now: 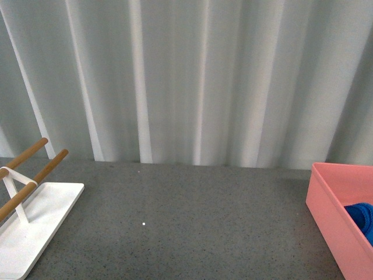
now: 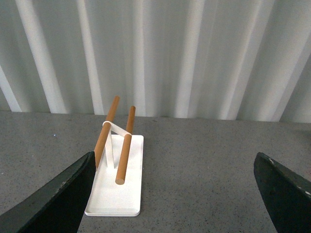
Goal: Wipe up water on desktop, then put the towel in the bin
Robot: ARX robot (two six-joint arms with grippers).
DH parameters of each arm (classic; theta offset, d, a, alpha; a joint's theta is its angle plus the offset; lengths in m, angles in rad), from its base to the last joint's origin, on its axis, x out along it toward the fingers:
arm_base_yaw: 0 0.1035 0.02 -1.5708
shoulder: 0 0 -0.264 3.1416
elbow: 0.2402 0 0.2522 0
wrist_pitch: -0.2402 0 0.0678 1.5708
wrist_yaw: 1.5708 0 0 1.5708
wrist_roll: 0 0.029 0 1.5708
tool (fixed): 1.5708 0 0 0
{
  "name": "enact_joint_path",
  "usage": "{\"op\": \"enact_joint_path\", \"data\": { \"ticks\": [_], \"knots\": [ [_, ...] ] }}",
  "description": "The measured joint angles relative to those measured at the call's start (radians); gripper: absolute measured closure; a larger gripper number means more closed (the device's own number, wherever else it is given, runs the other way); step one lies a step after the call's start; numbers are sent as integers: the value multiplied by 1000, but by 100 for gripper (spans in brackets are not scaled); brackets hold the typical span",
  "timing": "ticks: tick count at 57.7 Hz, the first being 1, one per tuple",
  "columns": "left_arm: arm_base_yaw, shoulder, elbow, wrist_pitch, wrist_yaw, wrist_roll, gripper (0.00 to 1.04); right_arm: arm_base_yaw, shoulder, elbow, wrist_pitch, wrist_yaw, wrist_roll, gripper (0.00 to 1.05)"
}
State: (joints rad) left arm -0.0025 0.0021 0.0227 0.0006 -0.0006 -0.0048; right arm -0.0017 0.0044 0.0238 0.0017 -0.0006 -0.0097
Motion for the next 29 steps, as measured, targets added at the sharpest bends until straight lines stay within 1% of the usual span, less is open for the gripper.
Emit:
{"op": "enact_joint_path", "data": {
  "ticks": [1, 4, 5, 9, 11, 15, 29],
  "knots": [
    [0, 0, 0, 0, 0, 0, 7, 0, 0, 0, 0, 0, 0, 35],
    [0, 0, 0, 0, 0, 0, 7, 0, 0, 0, 0, 0, 0, 24],
    [0, 0, 0, 0, 0, 0, 7, 0, 0, 0, 0, 0, 0, 23],
    [0, 0, 0, 0, 0, 0, 7, 0, 0, 0, 0, 0, 0, 8],
    [0, 0, 0, 0, 0, 0, 7, 0, 0, 0, 0, 0, 1, 5],
    [0, 0, 0, 0, 0, 0, 7, 0, 0, 0, 0, 0, 3, 8],
    [0, 0, 0, 0, 0, 0, 7, 0, 0, 0, 0, 0, 4, 7]
  ]
}}
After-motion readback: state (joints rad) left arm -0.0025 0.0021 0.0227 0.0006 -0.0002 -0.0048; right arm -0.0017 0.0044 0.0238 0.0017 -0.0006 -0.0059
